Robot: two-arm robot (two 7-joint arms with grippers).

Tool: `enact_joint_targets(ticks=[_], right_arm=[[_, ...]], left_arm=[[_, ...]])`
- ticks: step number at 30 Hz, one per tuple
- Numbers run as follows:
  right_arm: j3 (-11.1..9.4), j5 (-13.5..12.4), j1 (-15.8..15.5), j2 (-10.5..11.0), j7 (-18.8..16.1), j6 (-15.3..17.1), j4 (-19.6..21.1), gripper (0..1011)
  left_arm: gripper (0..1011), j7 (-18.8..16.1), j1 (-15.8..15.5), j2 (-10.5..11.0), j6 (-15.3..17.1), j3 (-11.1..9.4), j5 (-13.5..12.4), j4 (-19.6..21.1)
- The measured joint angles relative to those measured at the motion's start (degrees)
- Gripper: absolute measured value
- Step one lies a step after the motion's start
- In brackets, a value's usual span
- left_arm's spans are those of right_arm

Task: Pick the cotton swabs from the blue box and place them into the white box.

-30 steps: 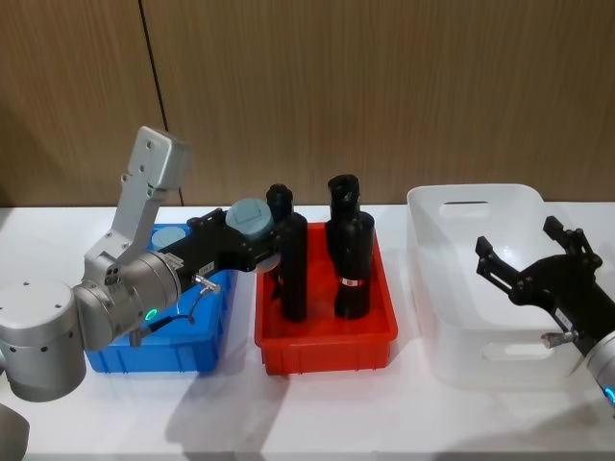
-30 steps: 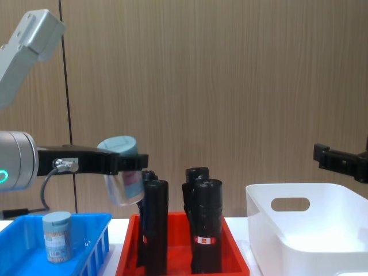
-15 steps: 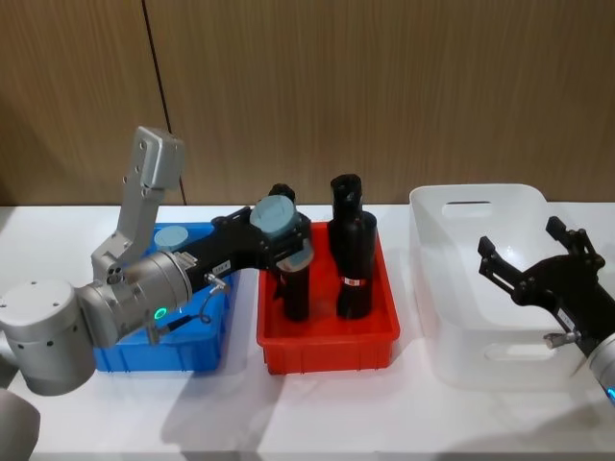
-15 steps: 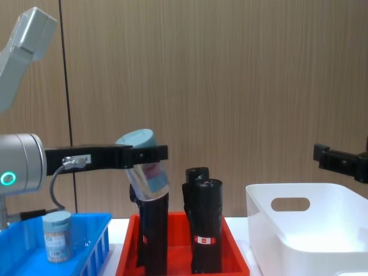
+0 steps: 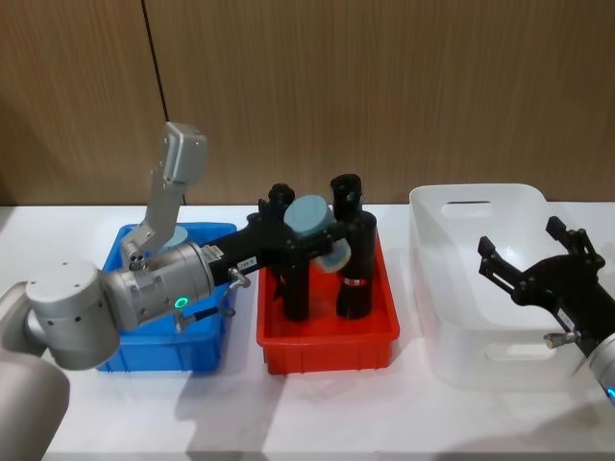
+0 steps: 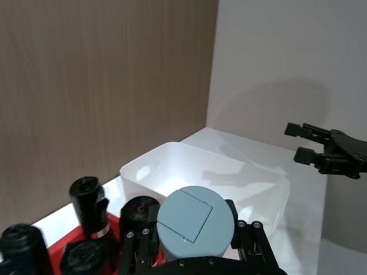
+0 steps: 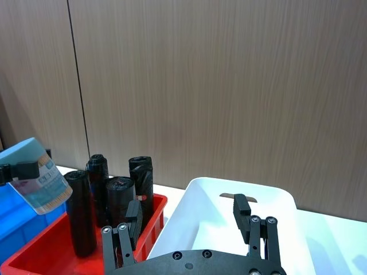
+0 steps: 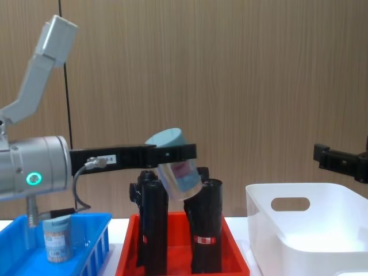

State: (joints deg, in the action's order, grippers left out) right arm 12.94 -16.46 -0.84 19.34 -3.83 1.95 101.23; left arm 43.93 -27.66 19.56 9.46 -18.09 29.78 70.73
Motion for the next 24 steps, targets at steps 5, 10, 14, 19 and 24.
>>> enact_joint_targets(ticks=[5,10,14,19,24], right_arm=[[0.0,0.0,0.0,0.0,0.0,0.0,0.0,1002],[0.0,0.0,0.0,0.0,0.0,0.0,0.0,1002],[0.0,0.0,0.0,0.0,0.0,0.0,0.0,1002],[0.0,0.0,0.0,0.0,0.0,0.0,0.0,1002],[0.0,0.0,0.0,0.0,0.0,0.0,0.0,1002]], left_arm=[[670,4.0,-2.6,-1.4,-1.0,-0.8,-0.8,-3.9],[670,7.3,-4.8,-2.6,-1.8,-1.4,-1.4,-7.1],[670,9.9,-6.6,-3.5,-2.3,-2.1,-1.9,-9.6],[670,13.1,-8.8,-4.7,-2.9,-2.9,-2.5,-12.7],[670,15.5,-10.1,-5.3,-3.0,-3.4,-3.1,-14.3]])
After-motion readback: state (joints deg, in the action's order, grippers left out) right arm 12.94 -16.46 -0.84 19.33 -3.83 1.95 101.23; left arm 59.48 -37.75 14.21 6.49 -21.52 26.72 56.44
